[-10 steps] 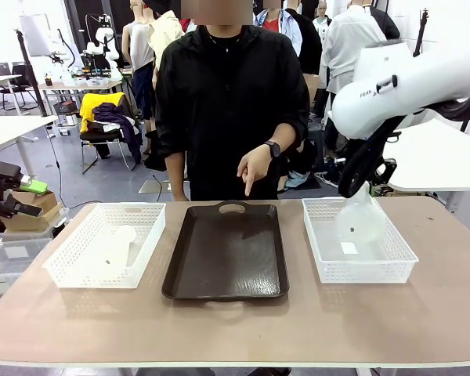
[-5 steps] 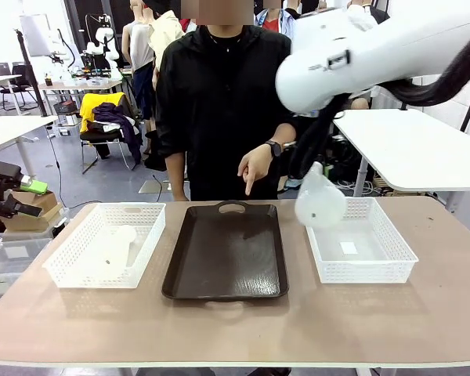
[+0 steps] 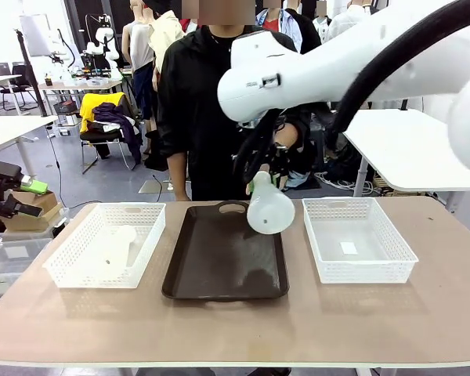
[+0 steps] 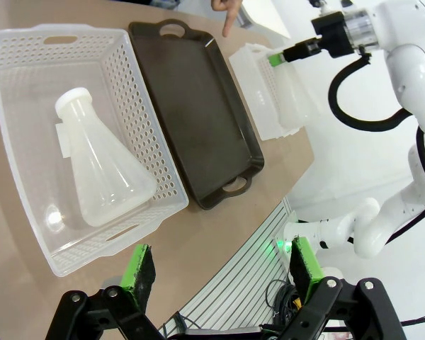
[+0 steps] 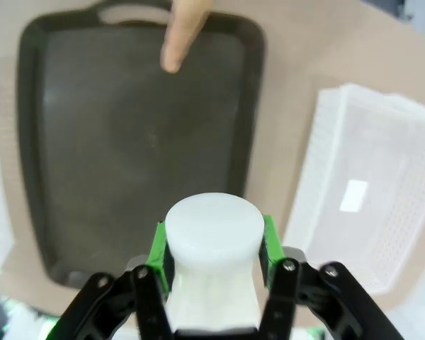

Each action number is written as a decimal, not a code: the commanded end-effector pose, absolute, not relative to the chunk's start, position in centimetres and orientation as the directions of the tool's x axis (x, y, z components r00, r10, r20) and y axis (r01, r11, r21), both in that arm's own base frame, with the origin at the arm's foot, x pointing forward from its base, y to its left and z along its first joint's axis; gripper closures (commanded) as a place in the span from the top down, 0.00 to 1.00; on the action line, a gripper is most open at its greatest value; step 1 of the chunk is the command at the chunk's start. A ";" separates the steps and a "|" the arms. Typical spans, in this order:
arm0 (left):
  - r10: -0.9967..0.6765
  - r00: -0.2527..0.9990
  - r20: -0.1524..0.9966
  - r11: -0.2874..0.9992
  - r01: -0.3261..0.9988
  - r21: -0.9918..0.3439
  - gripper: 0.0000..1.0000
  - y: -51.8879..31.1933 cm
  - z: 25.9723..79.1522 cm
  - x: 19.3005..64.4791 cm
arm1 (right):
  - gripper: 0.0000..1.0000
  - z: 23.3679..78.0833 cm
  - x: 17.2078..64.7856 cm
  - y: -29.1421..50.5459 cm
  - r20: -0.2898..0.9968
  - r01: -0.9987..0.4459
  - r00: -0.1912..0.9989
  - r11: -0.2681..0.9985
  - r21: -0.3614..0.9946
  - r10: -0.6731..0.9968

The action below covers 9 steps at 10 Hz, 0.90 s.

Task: Prepare the laboratory tools.
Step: While moving the picked Big flask to the Handle tray indicated by the person, stop as directed by the person.

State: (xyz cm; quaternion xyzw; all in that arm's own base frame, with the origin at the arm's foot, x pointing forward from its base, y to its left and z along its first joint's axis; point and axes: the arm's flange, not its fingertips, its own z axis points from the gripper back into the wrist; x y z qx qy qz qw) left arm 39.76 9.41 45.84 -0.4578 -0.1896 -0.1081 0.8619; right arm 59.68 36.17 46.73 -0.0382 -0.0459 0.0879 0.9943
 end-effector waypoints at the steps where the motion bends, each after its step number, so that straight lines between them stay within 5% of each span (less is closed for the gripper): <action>1: -0.026 0.904 0.427 0.560 0.367 -0.742 1.00 9.7 45.9 39.5 | 0.00 46.4 62.9 39.0 0.057 -0.203 0.976 0.974 -0.097 0.209; 9: -0.026 0.904 0.427 0.560 0.367 -0.742 1.00 9.7 45.9 39.5 | 0.00 38.6 67.0 45.3 -0.068 -0.269 0.962 0.962 -0.037 0.266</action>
